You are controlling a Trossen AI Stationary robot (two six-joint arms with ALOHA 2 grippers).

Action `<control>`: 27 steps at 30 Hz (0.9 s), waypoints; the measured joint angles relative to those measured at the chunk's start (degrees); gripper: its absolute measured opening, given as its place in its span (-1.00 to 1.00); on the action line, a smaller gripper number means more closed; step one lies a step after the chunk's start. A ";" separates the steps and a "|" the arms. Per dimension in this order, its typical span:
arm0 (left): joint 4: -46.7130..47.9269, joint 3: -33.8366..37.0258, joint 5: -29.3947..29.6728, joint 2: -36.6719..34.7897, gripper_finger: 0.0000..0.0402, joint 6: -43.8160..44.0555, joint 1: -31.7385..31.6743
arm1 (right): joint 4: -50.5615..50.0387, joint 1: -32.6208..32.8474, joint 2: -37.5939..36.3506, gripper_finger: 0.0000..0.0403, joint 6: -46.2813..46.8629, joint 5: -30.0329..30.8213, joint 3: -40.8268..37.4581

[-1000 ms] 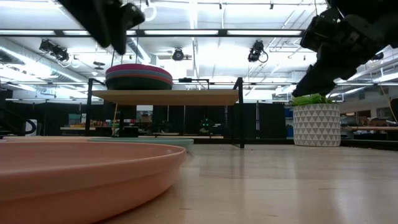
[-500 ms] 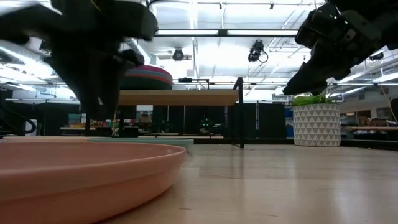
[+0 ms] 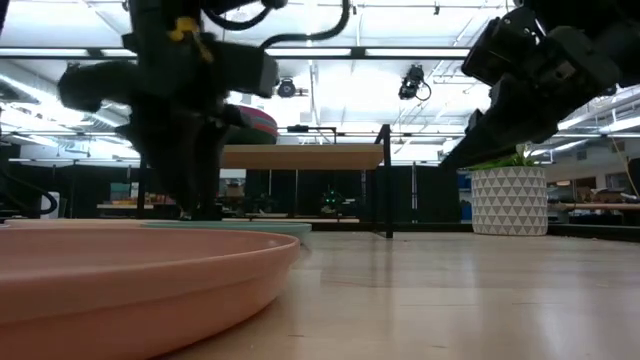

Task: Place and stack plates onto a shelf
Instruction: Put the light blue plate on the shelf

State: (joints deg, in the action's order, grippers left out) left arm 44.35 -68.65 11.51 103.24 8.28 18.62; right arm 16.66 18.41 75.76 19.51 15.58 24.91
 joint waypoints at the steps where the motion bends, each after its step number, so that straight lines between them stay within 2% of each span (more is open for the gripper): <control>1: 0.54 0.03 0.26 0.49 -0.23 0.00 0.01 | 0.14 0.14 0.51 -0.28 -0.02 -0.01 -0.02; 13: 0.68 0.07 0.18 4.57 -0.28 -0.60 -0.67 | 2.52 0.38 2.56 -0.28 -0.70 -0.43 0.09; 17: 0.64 0.03 0.26 4.66 -0.45 -0.77 -1.10 | 2.66 0.36 2.85 -0.28 -1.15 -0.64 0.10; 24: 0.50 0.03 0.27 4.66 -0.87 -2.86 -1.15 | 2.84 0.27 2.85 -0.28 -1.27 -0.64 0.10; 27: 0.43 0.03 0.33 4.53 -0.95 -4.64 -0.75 | 2.89 0.26 2.85 -0.28 -1.28 -0.64 0.11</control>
State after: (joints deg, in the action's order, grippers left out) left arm 44.78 -68.62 11.84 107.76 3.64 17.87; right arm 19.55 18.67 78.61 18.22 14.94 25.02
